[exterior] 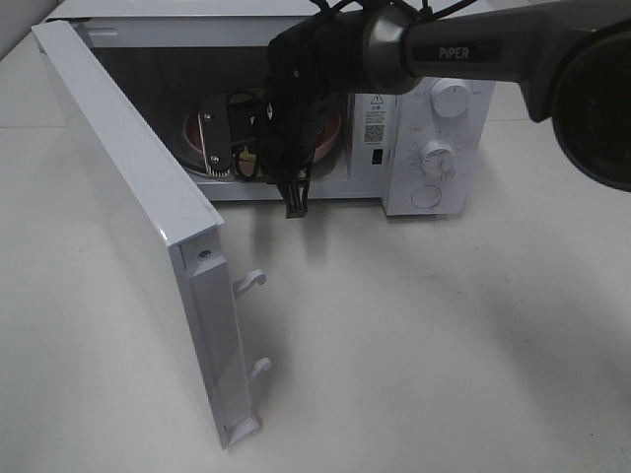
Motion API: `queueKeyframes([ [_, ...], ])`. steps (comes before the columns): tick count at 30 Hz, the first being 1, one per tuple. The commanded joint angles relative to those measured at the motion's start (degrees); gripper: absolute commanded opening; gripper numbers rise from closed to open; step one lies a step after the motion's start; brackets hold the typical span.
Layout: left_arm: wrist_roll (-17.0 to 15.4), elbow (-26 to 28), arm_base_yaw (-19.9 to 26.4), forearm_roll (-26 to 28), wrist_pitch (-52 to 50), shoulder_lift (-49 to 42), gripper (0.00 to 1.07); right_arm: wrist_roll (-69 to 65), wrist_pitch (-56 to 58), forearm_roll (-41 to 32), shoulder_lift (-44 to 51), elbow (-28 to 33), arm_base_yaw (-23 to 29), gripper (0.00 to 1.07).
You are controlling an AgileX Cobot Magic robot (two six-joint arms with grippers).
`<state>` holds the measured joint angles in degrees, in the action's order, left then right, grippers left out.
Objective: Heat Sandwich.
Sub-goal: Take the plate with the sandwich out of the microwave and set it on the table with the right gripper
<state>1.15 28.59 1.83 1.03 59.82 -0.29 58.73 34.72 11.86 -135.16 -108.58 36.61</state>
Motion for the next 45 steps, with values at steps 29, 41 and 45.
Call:
queueKeyframes([
  [29,0.0,-0.2,0.3,-0.2,-0.5,-1.5,0.98,18.3,-5.4,-6.6,24.4,29.2,0.2,0.00],
  [41,0.0,-0.2,0.3,-0.2,-0.5,-1.5,0.98,18.6,-7.3,-7.8,35.5,42.2,0.2,0.00],
  [45,0.0,-0.2,0.3,-0.2,-0.5,-1.5,0.98,18.6,-7.3,-8.1,39.1,46.1,0.2,0.00],
])
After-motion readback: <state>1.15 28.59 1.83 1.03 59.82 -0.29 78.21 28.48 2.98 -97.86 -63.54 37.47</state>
